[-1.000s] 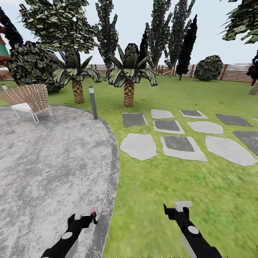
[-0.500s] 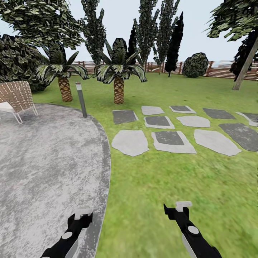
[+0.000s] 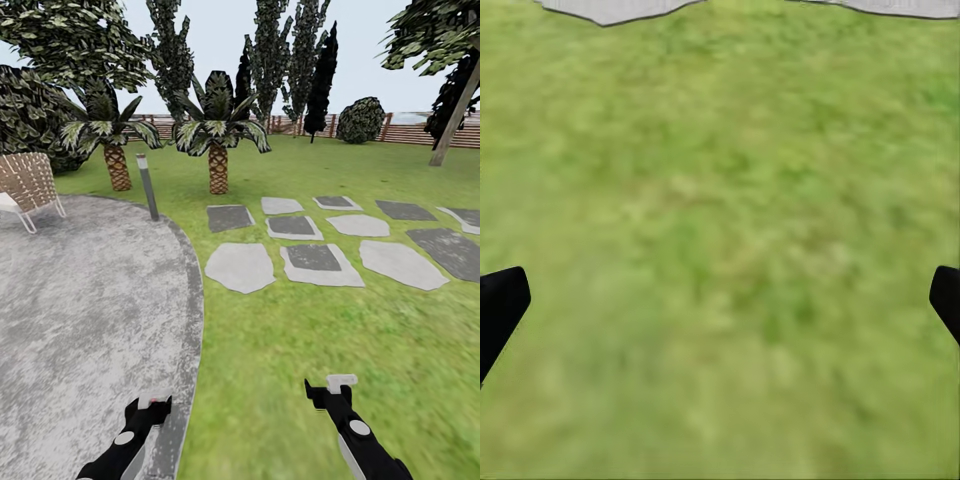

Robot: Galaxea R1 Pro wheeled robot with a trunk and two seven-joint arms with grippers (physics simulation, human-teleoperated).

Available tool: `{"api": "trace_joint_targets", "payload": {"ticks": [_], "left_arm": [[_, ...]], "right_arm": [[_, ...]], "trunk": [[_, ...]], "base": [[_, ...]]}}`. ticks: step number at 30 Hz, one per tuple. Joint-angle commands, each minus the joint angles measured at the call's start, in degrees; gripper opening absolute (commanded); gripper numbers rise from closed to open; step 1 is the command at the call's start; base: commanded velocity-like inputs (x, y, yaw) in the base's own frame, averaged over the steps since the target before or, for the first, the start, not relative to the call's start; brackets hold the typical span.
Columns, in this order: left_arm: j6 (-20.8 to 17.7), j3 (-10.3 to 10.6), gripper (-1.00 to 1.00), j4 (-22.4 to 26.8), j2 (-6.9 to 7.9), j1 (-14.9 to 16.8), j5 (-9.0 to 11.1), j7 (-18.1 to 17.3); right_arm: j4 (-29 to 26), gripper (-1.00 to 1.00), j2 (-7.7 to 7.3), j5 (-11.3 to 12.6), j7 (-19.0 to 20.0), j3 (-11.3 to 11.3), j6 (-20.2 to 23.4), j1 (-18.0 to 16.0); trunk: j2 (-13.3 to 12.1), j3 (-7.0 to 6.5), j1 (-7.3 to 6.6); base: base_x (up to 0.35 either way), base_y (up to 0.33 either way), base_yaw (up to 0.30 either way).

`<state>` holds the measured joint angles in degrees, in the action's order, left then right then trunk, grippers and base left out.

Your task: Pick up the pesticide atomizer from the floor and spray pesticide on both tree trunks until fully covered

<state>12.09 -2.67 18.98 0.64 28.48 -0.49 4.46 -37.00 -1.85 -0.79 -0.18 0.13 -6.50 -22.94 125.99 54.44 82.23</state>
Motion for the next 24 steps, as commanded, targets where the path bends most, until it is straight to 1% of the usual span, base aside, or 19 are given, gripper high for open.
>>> {"api": "trace_joint_targets", "payload": {"ticks": [1, 6, 14, 24], "left_arm": [[0.0, 0.0, 1.00, 0.0, -0.01, 0.0, 0.0, 0.0], [0.1, 0.1, 1.00, 0.0, -0.07, 0.0, 0.0, 0.0], [0.2, 0.4, 1.00, 0.1, -0.21, 0.0, 0.0, 0.0], [0.0, -0.1, 1.00, 0.3, -0.13, 0.0, 0.1, 0.0]], "right_arm": [[0.0, 1.00, 0.00, 0.0, 0.0, 0.0, 0.0, 0.0], [-0.1, 1.00, 0.00, 0.0, 0.0, 0.0, 0.0, 0.0], [-0.1, 1.00, 0.00, 0.0, 0.0, 0.0, 0.0, 0.0], [-0.2, 1.00, 0.00, 0.0, 0.0, 0.0, 0.0, 0.0]], "trunk": [[0.0, 0.00, 0.00], [0.0, 0.00, 0.00], [0.0, 0.00, 0.00], [4.0, 2.37, 2.20]], "base": [[0.312, 0.050, 0.000], [0.219, 0.093, 0.000], [0.029, 0.013, 0.000], [0.001, 0.000, 0.000]]}}
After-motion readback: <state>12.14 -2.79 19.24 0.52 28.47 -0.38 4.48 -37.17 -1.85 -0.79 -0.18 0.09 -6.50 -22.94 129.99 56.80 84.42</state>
